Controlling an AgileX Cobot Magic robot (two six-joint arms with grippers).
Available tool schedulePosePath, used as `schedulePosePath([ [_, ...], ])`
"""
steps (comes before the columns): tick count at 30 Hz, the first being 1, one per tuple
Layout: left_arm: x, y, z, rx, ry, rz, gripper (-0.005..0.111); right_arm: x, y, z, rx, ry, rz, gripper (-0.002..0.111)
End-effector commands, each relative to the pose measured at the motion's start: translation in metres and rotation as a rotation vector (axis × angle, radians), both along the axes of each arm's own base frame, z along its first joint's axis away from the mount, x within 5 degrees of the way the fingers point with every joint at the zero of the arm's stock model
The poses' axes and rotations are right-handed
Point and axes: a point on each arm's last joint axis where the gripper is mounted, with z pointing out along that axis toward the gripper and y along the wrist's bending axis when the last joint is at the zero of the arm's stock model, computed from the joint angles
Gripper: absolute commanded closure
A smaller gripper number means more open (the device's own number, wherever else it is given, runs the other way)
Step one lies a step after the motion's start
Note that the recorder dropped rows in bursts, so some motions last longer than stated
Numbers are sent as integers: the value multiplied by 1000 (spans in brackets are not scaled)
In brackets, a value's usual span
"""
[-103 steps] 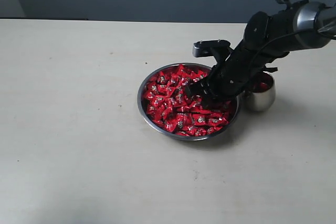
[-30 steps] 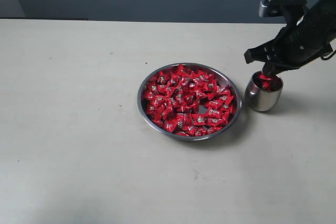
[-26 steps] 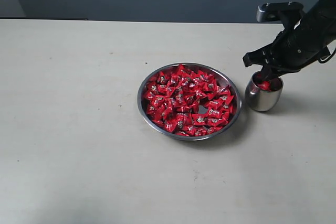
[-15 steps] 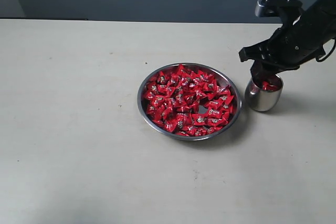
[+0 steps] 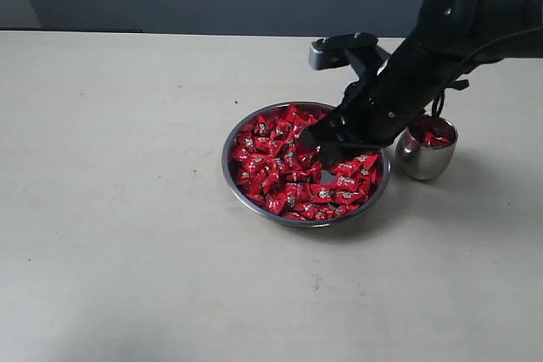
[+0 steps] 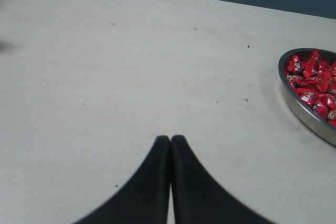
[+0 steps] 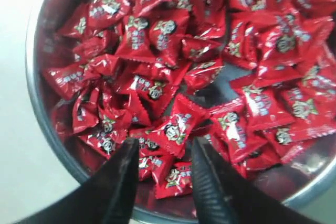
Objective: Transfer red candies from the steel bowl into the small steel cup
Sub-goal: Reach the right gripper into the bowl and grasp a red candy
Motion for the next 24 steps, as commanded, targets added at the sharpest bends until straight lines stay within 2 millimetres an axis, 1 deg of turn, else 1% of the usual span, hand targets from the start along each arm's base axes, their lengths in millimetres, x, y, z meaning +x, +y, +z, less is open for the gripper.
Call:
schedulePosePath([
  [1,0,0,0,-1,-5,4,106,-2,9,-22,-36,37,39,62],
  [12,0,0,0,1,-3,3,106,1,14,-68,-57,150,-10,64],
  [14,0,0,0,1,-3,3,106,2,14,-71,-61,149,-14,79],
  [15,0,0,0,1,-3,3,106,3,14,-70,-59,143,-16,99],
  [16,0,0,0,1,-3,3,106,3,14,-70,-57,140,-23,108],
  [19,0,0,0,1,-3,3,106,4,12,-63,-55,128,-29,108],
  [21,0,0,0,1,-3,3,106,3,10,-48,-51,89,-8,108],
  [22,0,0,0,1,-3,3,106,3,8,-36,-54,47,12,108],
  [23,0,0,0,1,-3,3,106,3,6,-28,-64,20,14,108],
  [24,0,0,0,1,-3,3,106,2,2,-15,-78,-27,8,108],
])
